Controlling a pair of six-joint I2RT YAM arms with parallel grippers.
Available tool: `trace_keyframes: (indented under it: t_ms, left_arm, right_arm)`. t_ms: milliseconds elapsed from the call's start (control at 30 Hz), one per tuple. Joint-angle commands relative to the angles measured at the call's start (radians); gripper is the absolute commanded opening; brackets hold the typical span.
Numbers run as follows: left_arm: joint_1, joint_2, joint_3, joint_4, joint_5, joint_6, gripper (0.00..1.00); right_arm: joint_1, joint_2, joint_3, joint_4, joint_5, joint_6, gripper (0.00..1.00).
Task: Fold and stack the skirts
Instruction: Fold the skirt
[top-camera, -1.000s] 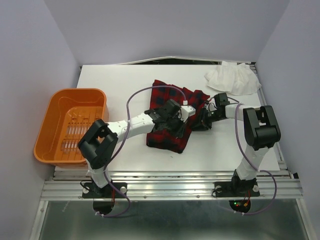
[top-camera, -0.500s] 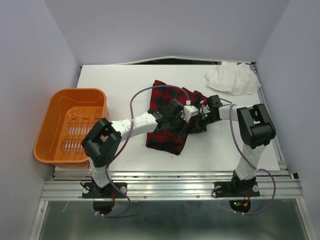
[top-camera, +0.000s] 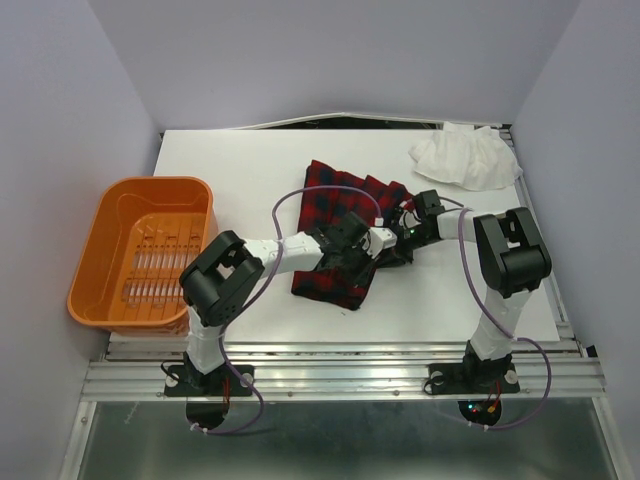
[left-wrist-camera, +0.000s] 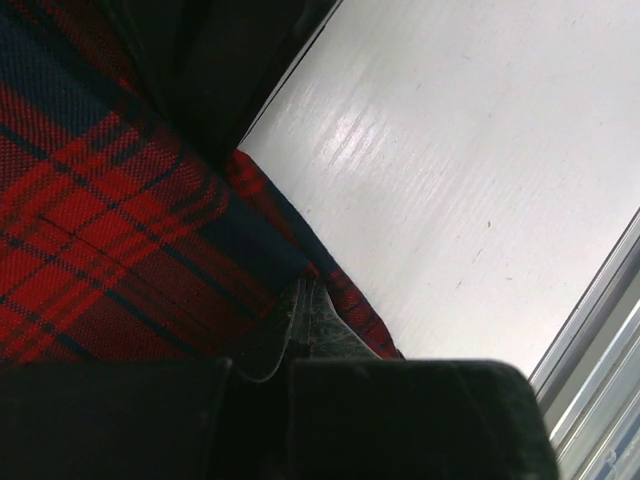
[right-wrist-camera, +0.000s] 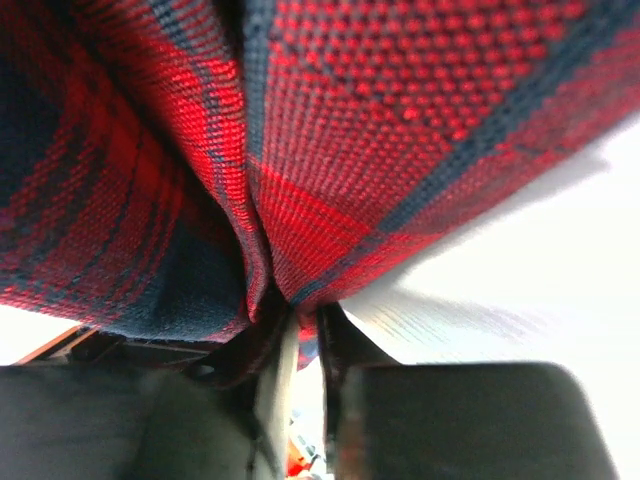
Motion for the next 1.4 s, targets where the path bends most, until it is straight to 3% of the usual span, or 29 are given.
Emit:
trace_keyframes:
  t_ms: [0, 133, 267, 400, 500, 567, 733, 967, 1367]
  left_arm:
    - [-0.008, 0.031, -0.03, -0.005, 0.024, 0.041, 0.0]
    - [-0.006, 0.042, -0.063, 0.002, 0.015, 0.061, 0.0]
    - [-0.005, 0.048, -0.08, 0.015, 0.014, 0.065, 0.0]
    - [-0.005, 0.057, -0.079, 0.016, 0.015, 0.065, 0.0]
    - [-0.005, 0.06, -0.074, 0.01, 0.011, 0.065, 0.0]
    - [-0.005, 0.057, -0.076, 0.013, 0.007, 0.065, 0.0]
    - [-0.005, 0.057, -0.077, 0.016, 0.006, 0.062, 0.0]
    - [-0.005, 0.062, -0.076, 0.016, 0.004, 0.059, 0.0]
    - [-0.005, 0.07, -0.074, 0.016, 0.011, 0.057, 0.0]
  right_arm:
    - [0.014, -0.002, 0.046, -0.025, 0.038, -0.045, 0.25]
    - [-0.054, 0.001, 0.144, -0.239, 0.114, -0.29, 0.3]
    - [-0.204, -0.01, 0.23, -0.367, 0.156, -0.398, 0.3]
    - [-0.224, -0.014, 0.349, -0.413, 0.157, -0.427, 0.32]
    - [-0.224, -0.016, 0.421, -0.393, 0.113, -0.385, 0.64]
    - [-0.224, 0.003, 0.472, -0.361, 0.09, -0.322, 0.75]
    - [-0.224, 0.069, 0.549, -0.277, 0.056, -0.178, 0.79]
    - [-0.224, 0.2, 0.664, -0.252, 0.099, -0.111, 0.78]
    - [-0.224, 0.245, 0.635, -0.135, 0.065, 0.01, 0.76]
